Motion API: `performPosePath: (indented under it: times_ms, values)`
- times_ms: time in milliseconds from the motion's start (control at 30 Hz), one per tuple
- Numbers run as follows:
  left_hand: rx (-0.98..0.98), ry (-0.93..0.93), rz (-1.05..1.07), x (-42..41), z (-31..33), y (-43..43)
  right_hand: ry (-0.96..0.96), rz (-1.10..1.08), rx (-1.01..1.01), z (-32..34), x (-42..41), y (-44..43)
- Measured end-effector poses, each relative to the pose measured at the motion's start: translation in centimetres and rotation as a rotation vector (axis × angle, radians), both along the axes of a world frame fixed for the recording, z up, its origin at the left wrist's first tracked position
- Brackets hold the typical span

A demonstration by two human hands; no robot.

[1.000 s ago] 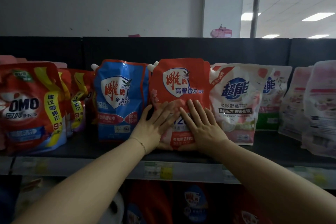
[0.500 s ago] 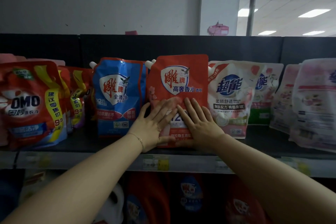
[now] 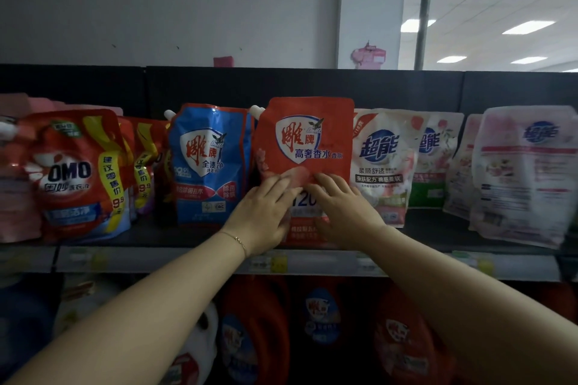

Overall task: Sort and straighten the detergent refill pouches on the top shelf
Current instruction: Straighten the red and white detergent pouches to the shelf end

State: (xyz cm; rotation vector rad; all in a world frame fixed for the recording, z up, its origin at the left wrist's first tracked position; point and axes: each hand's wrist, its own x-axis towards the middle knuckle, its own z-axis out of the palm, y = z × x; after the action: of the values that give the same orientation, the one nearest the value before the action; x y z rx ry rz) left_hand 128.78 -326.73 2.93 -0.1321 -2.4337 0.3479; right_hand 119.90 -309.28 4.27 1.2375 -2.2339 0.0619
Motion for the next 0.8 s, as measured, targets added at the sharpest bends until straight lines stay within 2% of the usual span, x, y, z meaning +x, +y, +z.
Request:
performPosePath:
  times_ms: [167, 267, 467, 800]
  values:
    - [-0.008, 0.060, -0.060, 0.4, 0.2, 1.5, 0.059, 0.020, -0.095, -0.4, 0.3, 1.6]
    - [-0.022, 0.070, -0.114, 0.3, 0.3, 2.8, 0.044, -0.015, -0.080, -0.7, 0.3, 3.3]
    - [0.040, -0.005, -0.183, -1.2, 0.1, 5.7, 0.018, -0.116, -0.125, -1.3, 0.0, 7.5]
    - [-0.025, -0.130, -0.161, -6.5, 0.0, 14.9, 0.001, -0.246, -0.142, -2.3, -4.2, 16.2]
